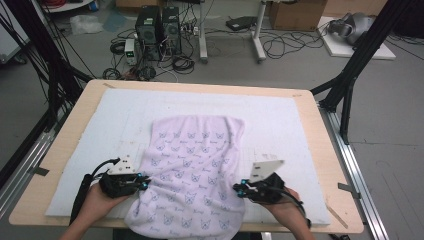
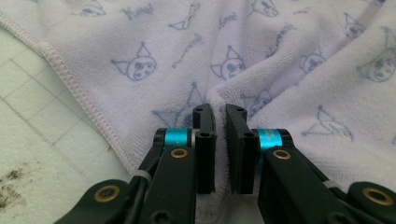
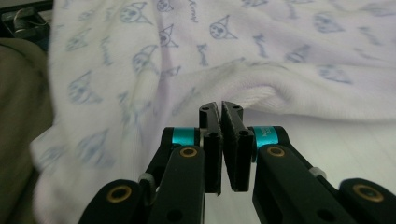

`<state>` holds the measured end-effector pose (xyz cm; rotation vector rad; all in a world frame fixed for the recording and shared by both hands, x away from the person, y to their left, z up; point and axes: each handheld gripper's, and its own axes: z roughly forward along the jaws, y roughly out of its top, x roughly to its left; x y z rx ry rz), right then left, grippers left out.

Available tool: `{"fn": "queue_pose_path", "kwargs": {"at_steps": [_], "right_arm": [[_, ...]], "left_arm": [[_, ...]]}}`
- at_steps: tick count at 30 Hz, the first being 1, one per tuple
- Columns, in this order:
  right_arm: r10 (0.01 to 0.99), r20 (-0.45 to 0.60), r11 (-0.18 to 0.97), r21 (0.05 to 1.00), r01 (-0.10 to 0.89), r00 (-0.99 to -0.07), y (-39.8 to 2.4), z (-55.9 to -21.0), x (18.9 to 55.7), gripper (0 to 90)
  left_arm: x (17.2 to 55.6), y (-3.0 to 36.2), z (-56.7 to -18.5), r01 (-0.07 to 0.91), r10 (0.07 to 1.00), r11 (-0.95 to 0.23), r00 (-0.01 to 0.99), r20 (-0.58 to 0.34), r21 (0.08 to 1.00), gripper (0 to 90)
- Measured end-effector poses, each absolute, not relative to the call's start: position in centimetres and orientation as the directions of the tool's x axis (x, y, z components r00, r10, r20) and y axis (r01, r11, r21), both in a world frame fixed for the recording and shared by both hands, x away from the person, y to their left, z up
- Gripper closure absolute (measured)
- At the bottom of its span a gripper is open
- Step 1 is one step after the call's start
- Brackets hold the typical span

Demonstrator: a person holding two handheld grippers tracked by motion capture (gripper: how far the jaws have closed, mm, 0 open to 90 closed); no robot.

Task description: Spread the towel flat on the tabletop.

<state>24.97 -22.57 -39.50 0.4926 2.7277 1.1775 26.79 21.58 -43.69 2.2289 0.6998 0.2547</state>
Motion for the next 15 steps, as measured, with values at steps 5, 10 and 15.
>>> {"fn": "queue_pose_path", "kwargs": {"at_steps": [5,10,15], "right_arm": [[0.386,0.025,0.578,0.772,0.263,-0.922,-25.3,-37.6,23.8,76.5],[0.385,0.034,0.585,0.764,0.272,-0.922,-23.9,-39.6,26.0,71.2],[0.397,0.078,0.613,0.719,0.328,-0.915,-22.6,-43.2,28.0,63.5]], "left_arm": [[26.8,21.7,-42.9,0.396,0.558,-0.523,0.828,-0.047,0.755,65.7],[27.2,22.3,-42.0,0.389,0.58,-0.488,0.813,-0.042,0.781,62.4],[28.4,21.8,-43.3,0.422,0.596,-0.515,0.802,-0.043,0.746,58.7]]}}
